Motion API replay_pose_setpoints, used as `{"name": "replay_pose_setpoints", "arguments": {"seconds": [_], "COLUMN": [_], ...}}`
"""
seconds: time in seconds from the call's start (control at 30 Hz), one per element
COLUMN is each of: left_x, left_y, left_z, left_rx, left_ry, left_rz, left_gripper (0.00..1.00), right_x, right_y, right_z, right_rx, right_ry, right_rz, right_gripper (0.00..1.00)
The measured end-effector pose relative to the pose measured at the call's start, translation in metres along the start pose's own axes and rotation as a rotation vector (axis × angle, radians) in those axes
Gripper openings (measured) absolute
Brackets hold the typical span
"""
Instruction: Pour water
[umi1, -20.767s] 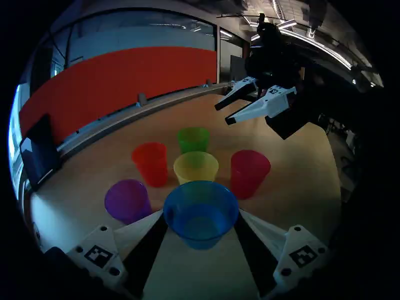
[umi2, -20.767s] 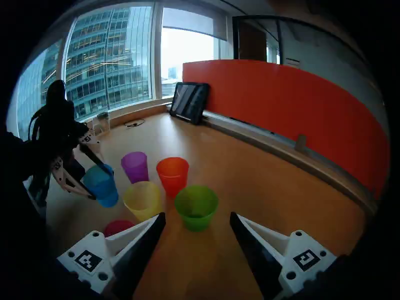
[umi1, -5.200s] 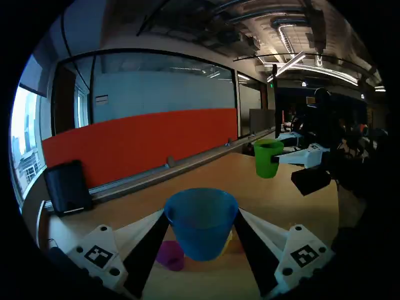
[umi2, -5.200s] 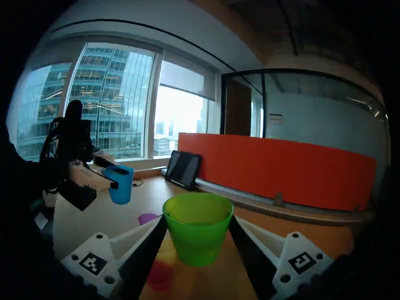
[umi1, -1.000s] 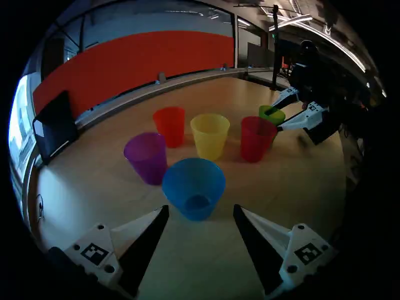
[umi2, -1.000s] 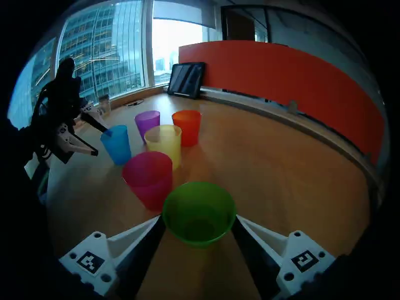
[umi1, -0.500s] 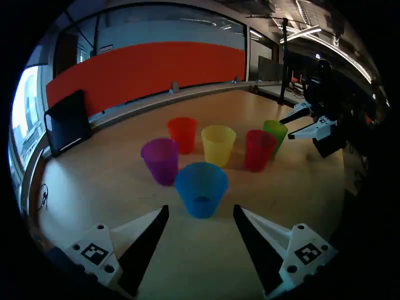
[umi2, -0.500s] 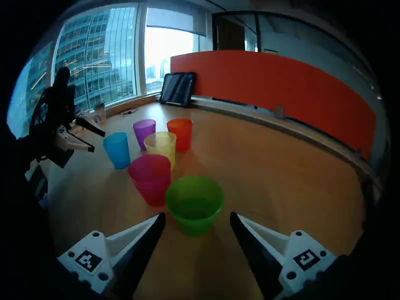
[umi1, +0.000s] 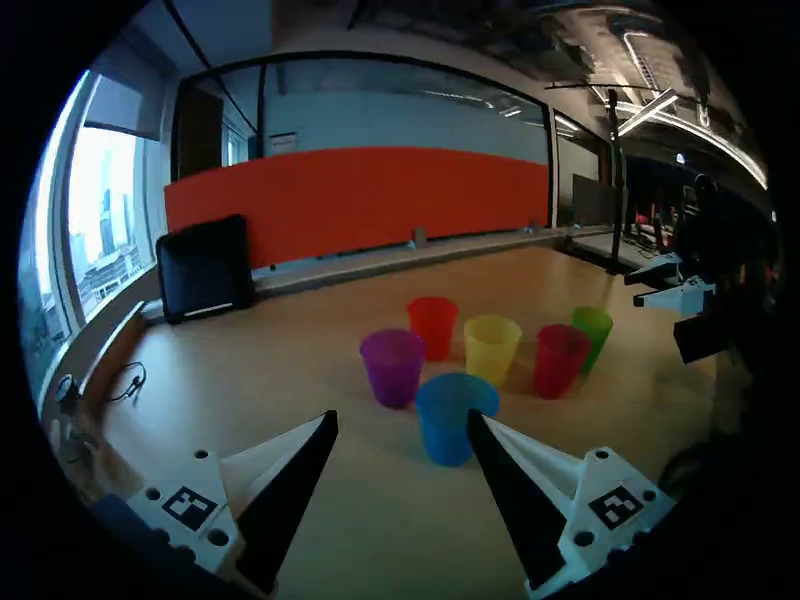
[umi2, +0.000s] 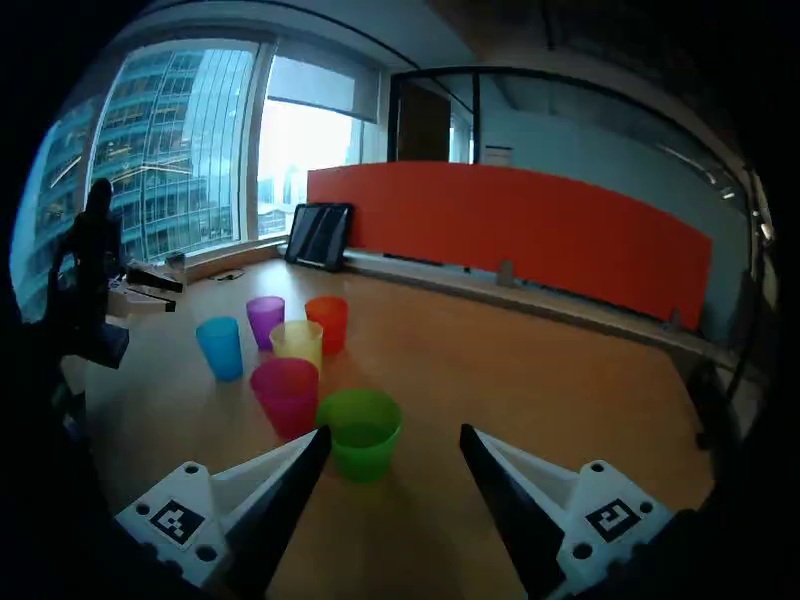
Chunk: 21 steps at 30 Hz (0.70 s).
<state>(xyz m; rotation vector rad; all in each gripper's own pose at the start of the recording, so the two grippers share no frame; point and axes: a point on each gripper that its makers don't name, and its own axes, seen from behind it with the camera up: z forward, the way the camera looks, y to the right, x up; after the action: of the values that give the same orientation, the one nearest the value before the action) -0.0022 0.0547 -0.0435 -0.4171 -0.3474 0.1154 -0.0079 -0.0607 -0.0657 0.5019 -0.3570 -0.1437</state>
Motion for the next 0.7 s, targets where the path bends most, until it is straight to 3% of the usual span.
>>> {"name": "replay_pose_setpoints", "arguments": {"seconds": [0.17,0.3,0.7], "left_x": [0.025,0.036,0.071], "left_y": [-0.013,-0.020,-0.018], "left_z": [-0.008,-0.013,-0.021], "left_rx": [0.090,0.155,0.229], "left_ry": [0.108,0.159,0.314], "left_rz": [0.004,0.015,0.025], "left_gripper": [0.96,0.96,0.96], "right_x": [0.023,0.040,0.086], "right_y": [0.007,0.013,0.039], "right_z": [-0.005,-0.008,-0.016], "right_rx": [-0.056,-0.103,-0.290], "right_ry": [0.082,0.144,0.347], "right_rz": [-0.006,-0.012,0.011], "right_gripper": [1.00,1.00,1.00]}}
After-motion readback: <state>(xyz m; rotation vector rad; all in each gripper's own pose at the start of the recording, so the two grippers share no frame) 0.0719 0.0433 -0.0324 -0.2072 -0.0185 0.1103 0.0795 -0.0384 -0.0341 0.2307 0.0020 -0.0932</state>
